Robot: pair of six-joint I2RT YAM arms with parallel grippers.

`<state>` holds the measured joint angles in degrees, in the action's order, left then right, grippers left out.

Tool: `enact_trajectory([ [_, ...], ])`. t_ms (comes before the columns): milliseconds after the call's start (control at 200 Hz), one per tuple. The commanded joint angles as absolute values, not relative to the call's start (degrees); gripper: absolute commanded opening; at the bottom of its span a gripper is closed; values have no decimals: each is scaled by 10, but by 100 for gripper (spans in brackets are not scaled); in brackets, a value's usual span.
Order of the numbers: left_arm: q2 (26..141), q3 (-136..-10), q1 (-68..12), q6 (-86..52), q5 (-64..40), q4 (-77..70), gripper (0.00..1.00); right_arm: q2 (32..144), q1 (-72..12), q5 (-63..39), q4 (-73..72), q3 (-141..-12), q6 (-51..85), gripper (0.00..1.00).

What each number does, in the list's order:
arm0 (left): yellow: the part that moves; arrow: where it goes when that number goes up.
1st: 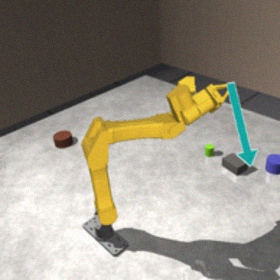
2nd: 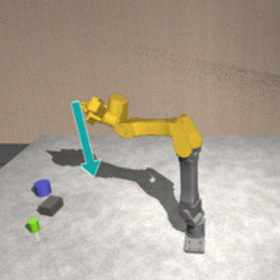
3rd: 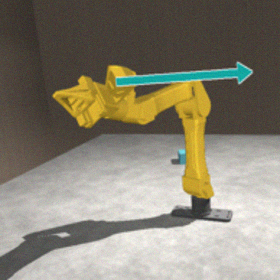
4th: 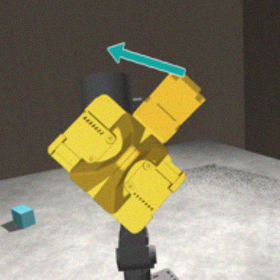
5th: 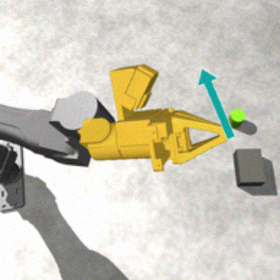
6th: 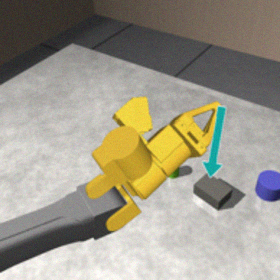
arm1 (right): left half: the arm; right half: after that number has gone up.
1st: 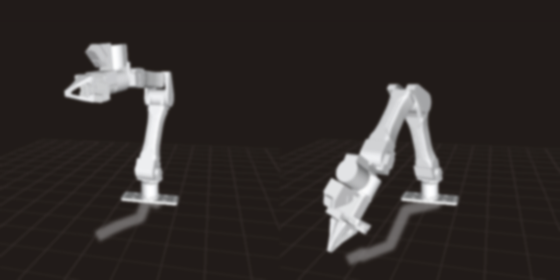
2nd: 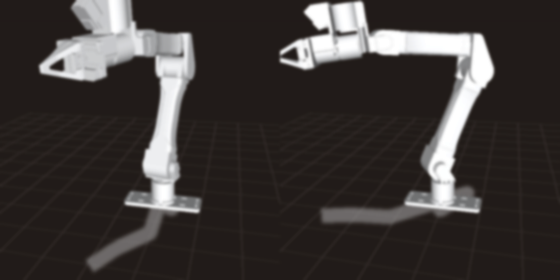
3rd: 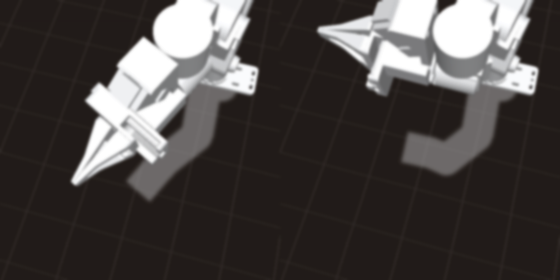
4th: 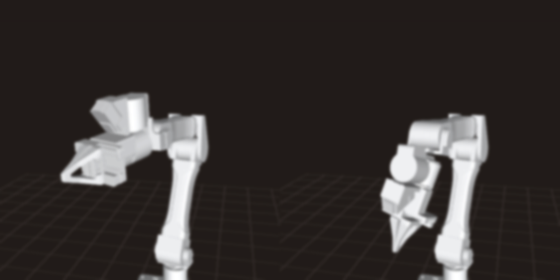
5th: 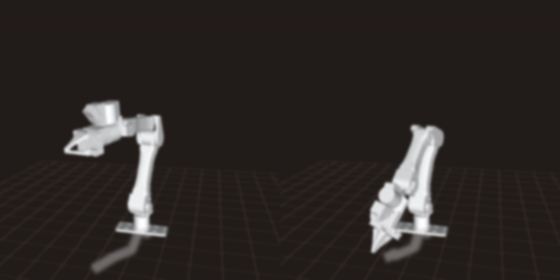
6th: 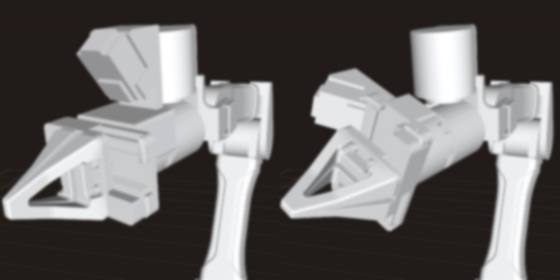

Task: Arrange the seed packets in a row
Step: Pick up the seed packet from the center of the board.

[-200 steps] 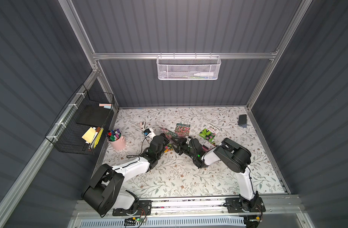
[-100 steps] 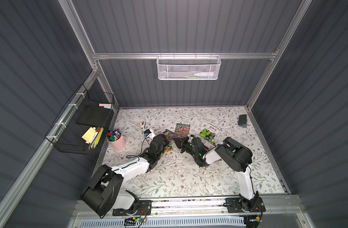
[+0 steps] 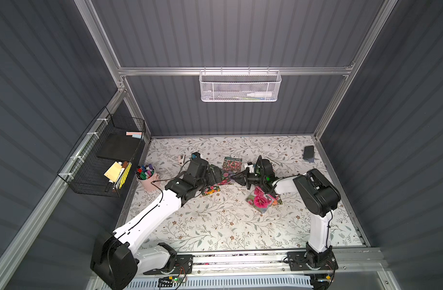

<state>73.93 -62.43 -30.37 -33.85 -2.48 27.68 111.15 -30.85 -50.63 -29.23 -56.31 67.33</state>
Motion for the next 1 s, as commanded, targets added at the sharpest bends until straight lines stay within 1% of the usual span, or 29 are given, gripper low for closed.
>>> enact_trajectory([
  [0, 780, -674, -285, -276, -153, 401, 99, 1030, -323, -579, 33, -608, 394, 0],
  [40, 797, -692, -274, -267, -206, 407, 99, 1006, -323, -574, 99, -615, 335, 0],
  [100, 822, -715, -252, -256, -285, 412, 99, 972, -322, -575, 151, -613, 281, 0],
  [165, 850, -738, -229, -250, -370, 413, 99, 939, -321, -580, 187, -609, 241, 0],
  [255, 875, -759, -210, -228, -446, 417, 99, 908, -321, -588, 211, -606, 208, 0],
  [415, 899, -772, -195, -183, -552, 414, 99, 891, -320, -620, 212, -605, 185, 0],
  [455, 909, -799, -190, -179, -574, 416, 99, 889, -320, -634, 200, -604, 188, 0],
  [610, 976, -847, -177, -220, -736, 416, 99, 885, -307, -653, 176, -605, 192, 0],
  [655, 985, -851, -177, -222, -754, 426, 99, 885, -299, -666, 165, -605, 198, 0],
  [710, 984, -842, -176, -212, -752, 436, 99, 880, -288, -684, 139, -599, 216, 0],
  [850, 968, -825, -169, -121, -724, 512, 99, 860, -270, -715, 99, -587, 240, 0],
  [910, 971, -825, -167, -92, -717, 545, 99, 854, -266, -719, 83, -583, 252, 0],
  [995, 982, -824, -167, -88, -737, 558, 99, 856, -258, -720, 79, -582, 257, 0],
])
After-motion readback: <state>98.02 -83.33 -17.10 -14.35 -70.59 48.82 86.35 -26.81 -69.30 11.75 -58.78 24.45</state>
